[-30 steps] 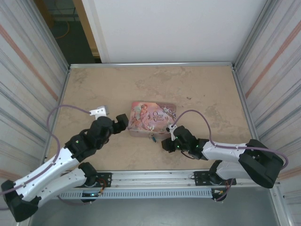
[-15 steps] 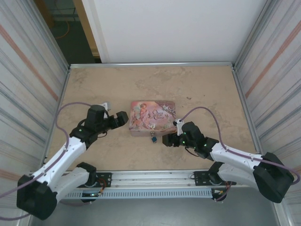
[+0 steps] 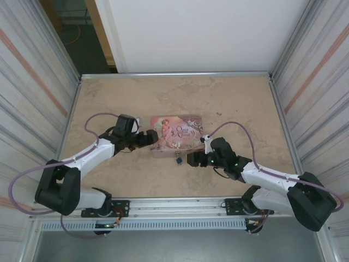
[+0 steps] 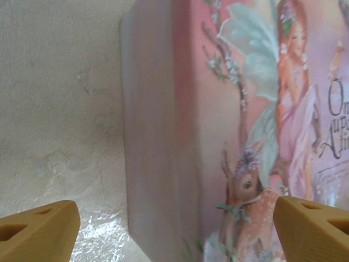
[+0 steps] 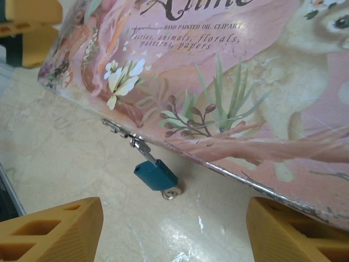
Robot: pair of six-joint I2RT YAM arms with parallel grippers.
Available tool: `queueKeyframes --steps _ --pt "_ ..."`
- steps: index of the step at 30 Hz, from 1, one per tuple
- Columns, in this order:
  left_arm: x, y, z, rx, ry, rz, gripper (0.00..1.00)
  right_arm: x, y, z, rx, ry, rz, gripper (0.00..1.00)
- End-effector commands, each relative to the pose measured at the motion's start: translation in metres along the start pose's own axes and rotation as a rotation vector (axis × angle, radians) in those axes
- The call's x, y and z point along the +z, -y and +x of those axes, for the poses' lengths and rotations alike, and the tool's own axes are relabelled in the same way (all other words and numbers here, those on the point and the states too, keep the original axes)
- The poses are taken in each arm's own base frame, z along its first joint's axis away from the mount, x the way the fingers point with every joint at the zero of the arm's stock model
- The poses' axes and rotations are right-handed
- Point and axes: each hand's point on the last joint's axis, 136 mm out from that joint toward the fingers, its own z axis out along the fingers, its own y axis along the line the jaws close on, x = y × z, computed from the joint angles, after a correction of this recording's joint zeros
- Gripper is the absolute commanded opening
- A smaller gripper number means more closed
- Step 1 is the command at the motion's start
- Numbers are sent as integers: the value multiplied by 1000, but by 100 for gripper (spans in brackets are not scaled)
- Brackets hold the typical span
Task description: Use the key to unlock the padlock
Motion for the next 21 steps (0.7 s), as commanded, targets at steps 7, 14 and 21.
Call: queueKeyframes --steps 7,14,21 --pt "4 -21 24 -22 -30 -37 91 7 -1 -41 -82 37 -47 71" --pt "3 -29 40 -34 -36 -53 91 20 17 -61 -113 31 -13 71" --pt "1 -27 42 -35 -23 -54 91 11 16 -58 -89 17 23 71"
